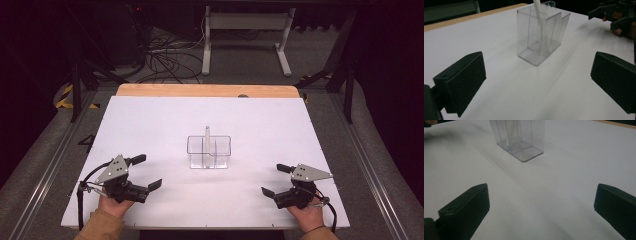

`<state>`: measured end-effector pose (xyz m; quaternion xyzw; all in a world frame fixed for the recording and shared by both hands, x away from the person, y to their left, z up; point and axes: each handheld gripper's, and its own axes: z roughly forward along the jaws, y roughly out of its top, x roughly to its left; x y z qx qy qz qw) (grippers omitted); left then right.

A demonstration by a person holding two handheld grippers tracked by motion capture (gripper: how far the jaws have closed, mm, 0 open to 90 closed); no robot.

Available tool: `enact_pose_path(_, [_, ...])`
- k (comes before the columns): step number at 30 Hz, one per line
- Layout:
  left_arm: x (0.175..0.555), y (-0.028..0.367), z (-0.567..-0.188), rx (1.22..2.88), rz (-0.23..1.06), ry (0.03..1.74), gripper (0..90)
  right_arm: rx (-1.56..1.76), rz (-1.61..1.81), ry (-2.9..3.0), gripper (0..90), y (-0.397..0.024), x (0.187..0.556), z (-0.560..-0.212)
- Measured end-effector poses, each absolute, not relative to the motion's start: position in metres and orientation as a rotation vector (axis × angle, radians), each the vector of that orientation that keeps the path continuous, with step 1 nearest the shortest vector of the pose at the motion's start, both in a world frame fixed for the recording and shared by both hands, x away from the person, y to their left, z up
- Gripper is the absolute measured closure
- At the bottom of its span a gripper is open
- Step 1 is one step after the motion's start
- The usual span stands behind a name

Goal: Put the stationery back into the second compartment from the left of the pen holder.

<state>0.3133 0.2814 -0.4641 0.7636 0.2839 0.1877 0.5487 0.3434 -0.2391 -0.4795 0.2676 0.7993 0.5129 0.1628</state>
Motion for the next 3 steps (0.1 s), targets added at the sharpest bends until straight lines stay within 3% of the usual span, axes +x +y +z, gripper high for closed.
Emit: enact_pose_path(3, [0.3095,0.2909,-0.4721,1.803,0.421,0.691,0.7,0.758,1.463,2.280,0.6,-0.2390,0.3435,-0.4795])
